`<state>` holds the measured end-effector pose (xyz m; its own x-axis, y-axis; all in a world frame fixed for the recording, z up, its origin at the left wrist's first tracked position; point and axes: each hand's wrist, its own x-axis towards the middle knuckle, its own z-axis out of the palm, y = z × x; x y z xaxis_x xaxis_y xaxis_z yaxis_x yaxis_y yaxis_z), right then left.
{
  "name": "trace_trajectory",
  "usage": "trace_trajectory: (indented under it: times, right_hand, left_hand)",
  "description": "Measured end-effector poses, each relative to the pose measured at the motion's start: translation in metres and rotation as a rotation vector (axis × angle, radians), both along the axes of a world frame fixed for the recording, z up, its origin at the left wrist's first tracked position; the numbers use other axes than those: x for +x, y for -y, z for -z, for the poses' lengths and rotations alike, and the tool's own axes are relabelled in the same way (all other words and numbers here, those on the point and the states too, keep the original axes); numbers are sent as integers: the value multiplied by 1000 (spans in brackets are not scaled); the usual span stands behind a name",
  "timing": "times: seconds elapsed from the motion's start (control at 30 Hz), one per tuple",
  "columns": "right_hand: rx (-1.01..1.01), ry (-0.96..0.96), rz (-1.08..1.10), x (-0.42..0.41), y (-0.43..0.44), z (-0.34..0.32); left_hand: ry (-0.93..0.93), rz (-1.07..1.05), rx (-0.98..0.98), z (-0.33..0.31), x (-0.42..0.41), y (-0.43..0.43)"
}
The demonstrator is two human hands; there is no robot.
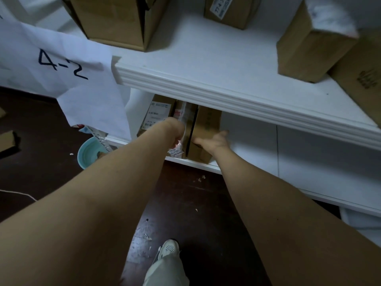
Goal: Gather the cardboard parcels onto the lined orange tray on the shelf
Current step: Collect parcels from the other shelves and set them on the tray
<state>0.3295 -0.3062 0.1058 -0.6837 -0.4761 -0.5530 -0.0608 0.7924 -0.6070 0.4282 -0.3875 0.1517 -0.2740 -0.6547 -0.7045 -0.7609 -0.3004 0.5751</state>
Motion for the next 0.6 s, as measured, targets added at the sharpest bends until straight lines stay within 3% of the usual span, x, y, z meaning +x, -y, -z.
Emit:
trace_trajectory:
  times: [0.33, 0.6]
  right_hand:
    - [-60, -162, -470, 33, -48, -128]
    - [-336, -307, -546, 57, -68, -225]
  left_hand:
    - [-184, -121, -114, -112, 36, -65]
    - [-356, -303, -301, -205, 68, -95]
